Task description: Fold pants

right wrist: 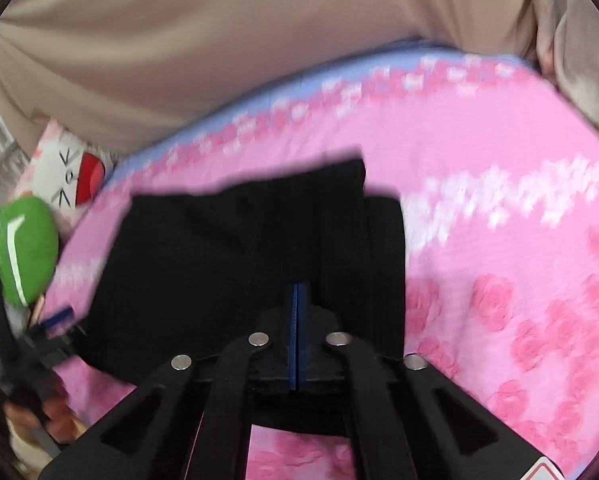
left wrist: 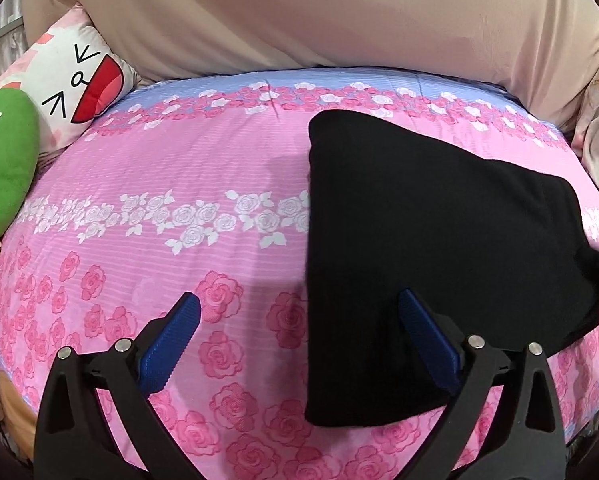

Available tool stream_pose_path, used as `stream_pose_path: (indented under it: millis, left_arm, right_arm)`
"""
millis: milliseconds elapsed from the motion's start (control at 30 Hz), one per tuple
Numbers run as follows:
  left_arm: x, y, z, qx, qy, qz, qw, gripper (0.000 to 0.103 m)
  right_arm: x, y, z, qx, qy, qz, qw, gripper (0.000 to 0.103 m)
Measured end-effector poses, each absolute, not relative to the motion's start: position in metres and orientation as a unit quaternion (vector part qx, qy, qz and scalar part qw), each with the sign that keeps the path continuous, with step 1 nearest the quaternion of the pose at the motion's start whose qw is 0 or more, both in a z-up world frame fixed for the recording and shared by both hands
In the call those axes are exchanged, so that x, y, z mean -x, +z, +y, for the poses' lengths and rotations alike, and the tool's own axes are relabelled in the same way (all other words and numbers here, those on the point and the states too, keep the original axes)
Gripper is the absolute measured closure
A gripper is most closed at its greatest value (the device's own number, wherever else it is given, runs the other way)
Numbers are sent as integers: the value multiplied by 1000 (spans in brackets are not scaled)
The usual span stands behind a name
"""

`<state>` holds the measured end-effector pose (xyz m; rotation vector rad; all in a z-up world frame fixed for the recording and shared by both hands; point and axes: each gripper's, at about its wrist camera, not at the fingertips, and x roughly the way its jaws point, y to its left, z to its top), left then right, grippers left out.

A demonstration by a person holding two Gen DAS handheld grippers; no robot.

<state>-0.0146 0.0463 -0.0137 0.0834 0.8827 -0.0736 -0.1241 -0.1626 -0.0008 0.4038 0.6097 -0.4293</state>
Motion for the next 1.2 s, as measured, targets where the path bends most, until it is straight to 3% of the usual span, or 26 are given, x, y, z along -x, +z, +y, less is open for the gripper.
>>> stream_pose_path:
  millis: [133, 233, 267, 333, 367, 400, 567, 667, 733, 833, 967, 1067, 1133, 1200]
  left_arm:
    - [9, -20, 51, -21, -39, 438, 898, 5]
    - [9, -20, 51, -20, -40, 438, 898, 5]
    - [9, -21, 51, -18, -41, 438, 898, 5]
    - [10, -20, 53, -15, -48, 440, 896, 5]
    - [11, -19, 55, -16, -48, 438, 897, 5]
    - [12, -19, 56, -17, -49, 437, 898, 5]
    - [8, -22, 62, 4, -62, 443, 894, 5]
    - [9, -21, 62, 2, -61, 442, 895, 5]
    - [13, -17, 65, 2, -62, 440, 896, 5]
    - [15, -17, 72, 8, -60, 438, 897, 5]
    - [11, -20, 72, 11, -49, 445, 894, 5]
    - [13, -19, 72, 5, -49, 446, 894, 5]
    - [14, -20, 72, 4, -48, 445, 894, 5]
    - [14, -21, 72, 7, -47, 445, 894, 5]
  right_arm:
    - [80, 31, -138, -157, -134, 291, 934, 92]
    - [27, 6, -153, -133, -149, 343, 918, 96]
    - [7, -16, -173, -131, -187, 376, 898, 103]
    - [2, -20, -192, -175, -187, 358, 898, 103]
    - [3, -11, -191, -198, -190, 358, 892, 101]
    - [4, 3, -178, -194, -179, 338, 903, 91]
    - [-43, -7, -123, -118, -116, 382, 909, 91]
    - [-80, -30, -133, -109, -142, 410, 894, 100]
    - [-83, -14, -125, -129, -140, 399, 897, 88]
    - [-93, 2, -87, -97, -82, 383, 915, 89]
    - [-152, -44, -76, -47, -93, 437, 893, 90]
    - [-139, -20, -87, -100, -87, 411, 902, 93]
    - [-106, 1, -83, -87, -87, 372, 920, 89]
    - [-58, 9, -90, -75, -116, 350, 927, 78]
